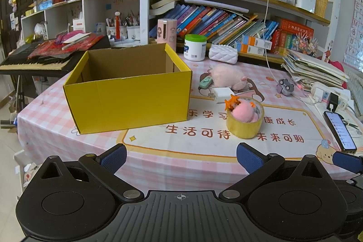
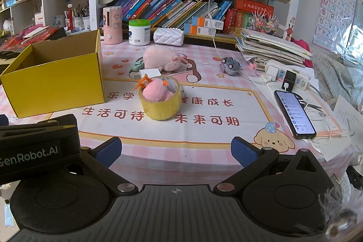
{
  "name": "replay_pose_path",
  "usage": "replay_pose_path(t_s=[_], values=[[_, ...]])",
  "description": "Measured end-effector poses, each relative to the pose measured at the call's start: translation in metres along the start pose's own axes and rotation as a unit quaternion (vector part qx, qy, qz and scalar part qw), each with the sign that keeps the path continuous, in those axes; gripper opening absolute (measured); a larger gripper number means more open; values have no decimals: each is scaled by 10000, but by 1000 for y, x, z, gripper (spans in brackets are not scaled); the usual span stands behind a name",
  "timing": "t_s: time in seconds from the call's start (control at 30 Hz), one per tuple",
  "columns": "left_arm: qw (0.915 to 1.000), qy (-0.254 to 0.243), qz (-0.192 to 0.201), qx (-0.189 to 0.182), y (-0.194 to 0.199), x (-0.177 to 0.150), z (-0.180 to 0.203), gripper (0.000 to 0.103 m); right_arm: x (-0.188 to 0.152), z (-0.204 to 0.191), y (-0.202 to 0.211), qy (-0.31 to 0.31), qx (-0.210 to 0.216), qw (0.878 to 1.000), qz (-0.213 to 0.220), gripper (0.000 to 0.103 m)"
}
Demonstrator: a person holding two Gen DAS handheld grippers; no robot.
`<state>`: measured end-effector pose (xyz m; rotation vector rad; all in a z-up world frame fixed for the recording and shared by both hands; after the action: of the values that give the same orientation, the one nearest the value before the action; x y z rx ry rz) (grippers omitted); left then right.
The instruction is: Organize objects
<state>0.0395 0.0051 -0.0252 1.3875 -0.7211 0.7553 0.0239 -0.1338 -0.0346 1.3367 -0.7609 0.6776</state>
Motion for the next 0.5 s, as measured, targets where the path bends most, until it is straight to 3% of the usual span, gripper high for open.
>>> replay_pose_path(t_s=[0.5], values=[[10000, 74, -44, -1, -3, 1, -9, 103, 0, -4, -2, 50, 5, 10000, -16, 103]])
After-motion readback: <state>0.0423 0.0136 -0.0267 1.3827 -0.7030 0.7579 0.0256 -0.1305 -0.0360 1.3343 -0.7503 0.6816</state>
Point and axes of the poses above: each gripper's, at about its wrist camera, not at the fingertips, and y roughly against the way its jaws point, z to its right, x to its top, the point moved 4 cm from there along -y, roughly the way its jaws point, and after that the axes turned 1 degree about -x, right-handed, at the moved point
